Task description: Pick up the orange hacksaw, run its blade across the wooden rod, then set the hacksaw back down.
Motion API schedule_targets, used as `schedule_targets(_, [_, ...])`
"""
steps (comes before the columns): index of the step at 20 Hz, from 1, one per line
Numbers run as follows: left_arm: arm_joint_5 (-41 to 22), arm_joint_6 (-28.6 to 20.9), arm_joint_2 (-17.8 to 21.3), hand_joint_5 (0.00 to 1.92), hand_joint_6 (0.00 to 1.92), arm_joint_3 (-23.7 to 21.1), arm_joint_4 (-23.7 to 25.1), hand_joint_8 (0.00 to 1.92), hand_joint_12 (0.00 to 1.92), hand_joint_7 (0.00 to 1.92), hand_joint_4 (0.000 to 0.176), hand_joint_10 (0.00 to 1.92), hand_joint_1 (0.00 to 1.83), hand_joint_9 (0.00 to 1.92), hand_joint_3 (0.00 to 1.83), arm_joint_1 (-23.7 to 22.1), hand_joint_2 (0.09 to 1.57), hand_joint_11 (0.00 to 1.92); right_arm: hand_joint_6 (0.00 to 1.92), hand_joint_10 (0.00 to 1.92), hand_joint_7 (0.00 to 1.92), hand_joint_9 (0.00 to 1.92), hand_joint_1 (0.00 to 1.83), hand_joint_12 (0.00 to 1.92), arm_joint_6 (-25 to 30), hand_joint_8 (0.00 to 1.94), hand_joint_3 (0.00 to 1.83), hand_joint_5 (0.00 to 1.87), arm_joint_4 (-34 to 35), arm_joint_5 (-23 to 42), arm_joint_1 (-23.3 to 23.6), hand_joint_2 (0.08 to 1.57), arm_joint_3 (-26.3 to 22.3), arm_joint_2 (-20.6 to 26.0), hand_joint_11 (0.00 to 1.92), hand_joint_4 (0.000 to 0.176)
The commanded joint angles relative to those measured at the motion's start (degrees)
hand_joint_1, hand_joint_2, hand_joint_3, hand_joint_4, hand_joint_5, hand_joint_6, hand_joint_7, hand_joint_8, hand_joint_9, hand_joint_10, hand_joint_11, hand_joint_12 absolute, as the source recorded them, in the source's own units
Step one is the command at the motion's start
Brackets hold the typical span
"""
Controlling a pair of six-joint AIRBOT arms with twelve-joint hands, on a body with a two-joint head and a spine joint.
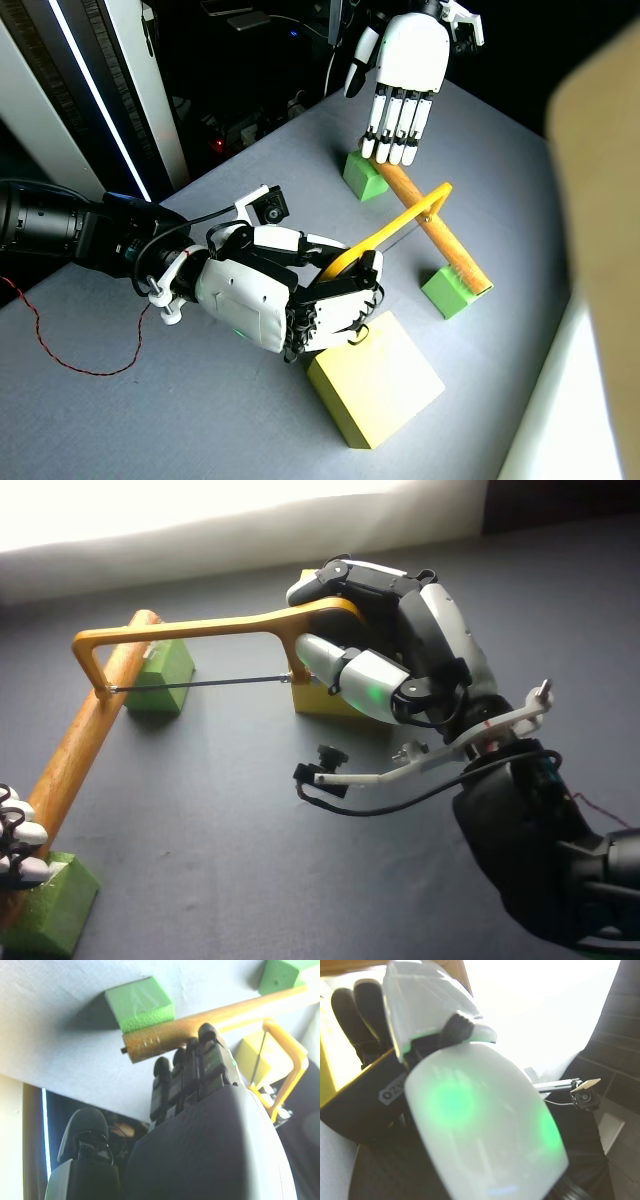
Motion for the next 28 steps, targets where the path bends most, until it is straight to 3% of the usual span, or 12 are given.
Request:
schedule_targets(1, [0.04, -0.09, -0.03, 0.16, 0.0, -0.01, -1.04, 0.0, 0.15, 0.1, 0.0, 0.0, 0.16, 0.05, 0.0, -0.44, 1.31, 0.0, 0.99, 1.27, 0.94, 0.93, 1.37, 1.07, 1.0, 1.14, 0.0, 0.81, -3.75, 6.54, 0.61, 1.14, 0.36, -0.38, 0.62, 0.0])
schedule_targets(7, [0.17, -0.1, -0.05, 0.15, 0.0, 0.26, -1.04, 0.0, 0.15, 0.1, 0.0, 0.0, 0.17, 0.06, 0.0, -0.44, 1.31, 0.0, 1.04, 1.31, 0.92, 0.89, 1.37, 1.06, 0.69, 1.16, 0.0, 0.8, -3.63, 5.47, 0.61, 1.15, 2.85, -4.4, 0.62, 0.0])
schedule_targets(9, [0.19, -0.1, -0.07, 0.12, 0.01, 0.33, -1.04, 0.01, 0.02, 0.05, 0.0, 0.0, 0.16, 0.01, 0.0, -0.44, 1.32, 0.01, 1.0, 1.27, 0.92, 0.93, 1.37, 1.05, 0.23, 1.17, 0.0, 0.81, -3.48, 4.65, 0.64, 1.15, 3.72, -5.7, 0.64, 0.0])
schedule_targets(17, [0.31, -0.1, -0.2, 0.15, 0.01, 0.88, -1.05, 0.01, 0.04, 0.08, 0.0, 0.01, 0.17, 0.04, 0.0, -0.57, 1.32, 0.05, 1.03, 1.26, 0.93, 0.94, 1.37, 1.06, 0.15, 1.16, 0.0, 0.78, -2.24, 2.65, 2.6, 1.15, 9.6, -12.18, 0.63, 0.0])
schedule_targets(28, [0.32, -0.1, -0.47, 0.13, 0.0, 0.82, -1.05, 0.0, 0.08, 0.09, 0.0, 0.0, 0.18, 0.04, 0.0, -0.86, 1.31, 0.01, 1.03, 1.27, 0.96, 0.92, 1.37, 1.07, -0.57, 1.11, 0.0, 0.8, 0.75, 2.64, 4.91, 1.14, 13.82, -18.96, 0.63, 0.0])
